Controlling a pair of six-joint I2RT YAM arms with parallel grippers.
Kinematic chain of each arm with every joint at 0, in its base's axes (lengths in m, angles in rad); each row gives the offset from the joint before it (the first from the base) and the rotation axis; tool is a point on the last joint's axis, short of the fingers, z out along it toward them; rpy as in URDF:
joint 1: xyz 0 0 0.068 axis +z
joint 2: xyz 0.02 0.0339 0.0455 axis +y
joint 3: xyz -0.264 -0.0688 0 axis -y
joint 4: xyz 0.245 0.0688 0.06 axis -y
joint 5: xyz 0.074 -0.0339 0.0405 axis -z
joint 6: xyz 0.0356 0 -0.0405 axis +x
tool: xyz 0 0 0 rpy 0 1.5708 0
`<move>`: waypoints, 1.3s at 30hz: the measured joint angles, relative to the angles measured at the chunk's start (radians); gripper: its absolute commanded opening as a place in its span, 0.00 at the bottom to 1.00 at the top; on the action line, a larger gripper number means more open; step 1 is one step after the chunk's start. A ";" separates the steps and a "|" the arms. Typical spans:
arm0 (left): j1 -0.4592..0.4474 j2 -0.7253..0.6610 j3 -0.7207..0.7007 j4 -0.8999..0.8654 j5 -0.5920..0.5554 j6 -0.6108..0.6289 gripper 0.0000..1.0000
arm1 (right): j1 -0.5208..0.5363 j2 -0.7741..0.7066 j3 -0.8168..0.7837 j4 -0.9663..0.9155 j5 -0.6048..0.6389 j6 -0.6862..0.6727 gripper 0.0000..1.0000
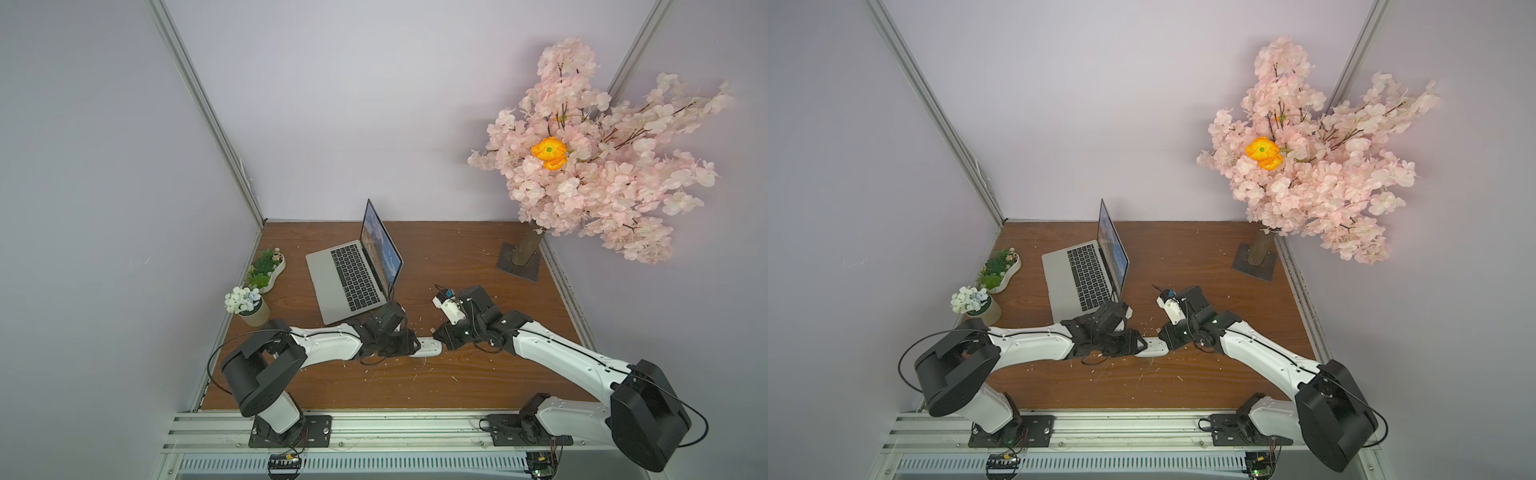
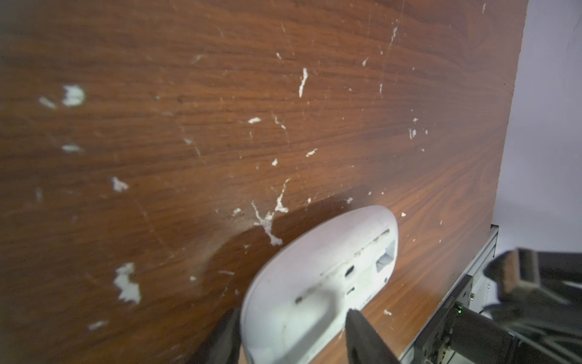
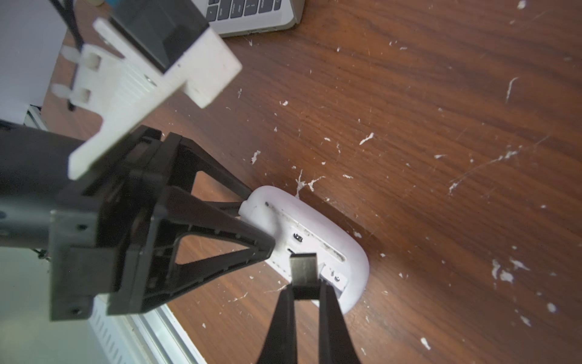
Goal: Remove the wireless mouse receiver from the laptop
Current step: Adjust the mouse at the center of the board, then insert the USB plug into the mouse.
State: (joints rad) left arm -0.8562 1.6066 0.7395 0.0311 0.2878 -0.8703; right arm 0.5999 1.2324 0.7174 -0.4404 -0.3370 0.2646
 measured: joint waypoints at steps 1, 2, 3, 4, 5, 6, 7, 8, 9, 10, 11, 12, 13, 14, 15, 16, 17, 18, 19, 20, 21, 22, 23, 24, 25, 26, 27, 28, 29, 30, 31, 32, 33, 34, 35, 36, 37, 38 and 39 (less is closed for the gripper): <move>0.000 0.001 0.003 -0.005 -0.003 0.003 0.55 | -0.002 0.001 0.002 0.001 0.000 -0.006 0.00; 0.000 0.004 0.007 -0.012 -0.005 0.006 0.55 | -0.003 0.002 0.004 0.003 0.000 -0.013 0.00; 0.000 0.006 0.013 -0.020 -0.008 0.009 0.54 | -0.005 0.004 0.006 0.005 0.000 -0.018 0.00; 0.000 0.009 0.019 -0.031 -0.011 0.013 0.54 | -0.005 0.006 0.007 0.007 0.000 -0.021 0.00; 0.000 0.012 0.024 -0.040 -0.013 0.016 0.54 | -0.005 0.008 0.008 0.010 0.000 -0.024 0.00; 0.000 0.015 0.032 -0.051 -0.014 0.020 0.54 | -0.006 0.009 0.008 0.011 0.000 -0.027 0.00; 0.000 0.018 0.039 -0.061 -0.015 0.023 0.54 | -0.007 0.010 0.008 0.014 0.000 -0.031 0.00; 0.000 0.022 0.046 -0.072 -0.016 0.026 0.54 | -0.007 0.011 0.008 0.016 0.000 -0.035 0.00; 0.000 0.025 0.051 -0.081 -0.016 0.028 0.53 | -0.006 0.011 0.008 0.021 0.000 -0.040 0.00; 0.000 0.028 0.057 -0.090 -0.018 0.031 0.53 | -0.007 0.011 0.008 0.029 0.000 -0.046 0.00; 0.000 0.030 0.062 -0.097 -0.019 0.034 0.53 | -0.007 0.011 0.008 0.033 0.001 -0.051 0.00; 0.000 0.033 0.066 -0.103 -0.019 0.036 0.52 | -0.007 0.011 0.008 0.038 0.001 -0.057 0.00; 0.000 0.034 0.068 -0.108 -0.021 0.038 0.52 | -0.008 0.011 0.008 0.042 0.001 -0.065 0.00; 0.000 0.035 0.071 -0.114 -0.023 0.038 0.52 | -0.010 0.011 0.008 0.046 0.001 -0.072 0.00; 0.000 0.036 0.073 -0.121 -0.026 0.039 0.52 | -0.011 0.011 0.008 0.050 0.002 -0.079 0.00; 0.000 0.038 0.077 -0.129 -0.029 0.040 0.52 | -0.011 0.011 0.008 0.052 0.002 -0.087 0.00; 0.000 0.039 0.082 -0.137 -0.034 0.042 0.52 | -0.011 0.011 0.008 0.053 0.003 -0.096 0.00; 0.000 0.039 0.085 -0.145 -0.040 0.042 0.52 | -0.011 0.011 0.008 0.053 0.003 -0.104 0.00; 0.000 0.040 0.087 -0.154 -0.046 0.042 0.53 | -0.013 0.011 0.008 0.053 0.004 -0.112 0.00; 0.000 0.040 0.090 -0.161 -0.051 0.043 0.52 | -0.013 0.011 0.008 0.053 0.004 -0.121 0.00; 0.000 0.040 0.093 -0.167 -0.058 0.043 0.52 | -0.014 0.010 0.008 0.055 0.004 -0.128 0.00; 0.000 0.041 0.095 -0.173 -0.063 0.043 0.52 | -0.015 0.010 0.008 0.058 0.004 -0.135 0.00; 0.000 0.042 0.098 -0.177 -0.066 0.044 0.52 | -0.018 0.008 0.008 0.062 0.004 -0.144 0.00; 0.000 0.043 0.099 -0.179 -0.066 0.044 0.52 | -0.018 0.006 0.008 0.067 0.004 -0.153 0.00; 0.000 0.044 0.100 -0.181 -0.067 0.044 0.52 | -0.018 0.003 0.008 0.071 0.004 -0.163 0.00; 0.000 0.045 0.102 -0.183 -0.068 0.045 0.52 | -0.018 -0.002 0.008 0.076 0.005 -0.174 0.00; -0.001 0.045 0.102 -0.184 -0.068 0.045 0.52 | -0.020 -0.007 0.008 0.082 0.004 -0.185 0.00; -0.001 0.045 0.103 -0.184 -0.069 0.045 0.52 | -0.020 -0.012 0.008 0.088 0.004 -0.198 0.00; -0.001 0.045 0.103 -0.184 -0.070 0.045 0.52 | -0.020 -0.017 0.008 0.093 0.004 -0.209 0.00; -0.002 0.045 0.103 -0.185 -0.070 0.045 0.52 | -0.020 -0.021 0.008 0.097 0.004 -0.219 0.00; -0.002 0.045 0.103 -0.185 -0.071 0.045 0.52 | -0.020 -0.024 0.008 0.098 0.004 -0.225 0.00; -0.002 0.046 0.104 -0.185 -0.071 0.045 0.52 | -0.020 -0.026 0.008 0.099 0.004 -0.229 0.00; -0.002 0.046 0.104 -0.186 -0.071 0.045 0.52 | -0.020 -0.027 0.010 0.099 0.004 -0.230 0.00; -0.002 0.047 0.105 -0.186 -0.071 0.045 0.52 | -0.020 -0.027 0.014 0.096 0.004 -0.230 0.00; -0.003 0.047 0.106 -0.188 -0.071 0.046 0.52 | -0.020 -0.027 0.021 0.090 0.002 -0.228 0.00; -0.003 0.048 0.108 -0.191 -0.072 0.046 0.52 | -0.020 -0.027 0.028 0.085 -0.002 -0.226 0.00; -0.003 0.050 0.110 -0.193 -0.072 0.046 0.52 | -0.019 -0.027 0.035 0.081 -0.007 -0.225 0.00; -0.003 0.050 0.111 -0.195 -0.072 0.047 0.52 | -0.019 -0.029 0.041 0.080 -0.012 -0.224 0.00; -0.003 0.050 0.112 -0.196 -0.072 0.047 0.52 | -0.019 -0.034 0.042 0.080 -0.016 -0.224 0.00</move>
State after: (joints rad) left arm -0.8593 1.6569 0.8513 -0.1646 0.2161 -0.8230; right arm 0.5804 1.1980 0.7593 -0.3603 -0.3534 0.0406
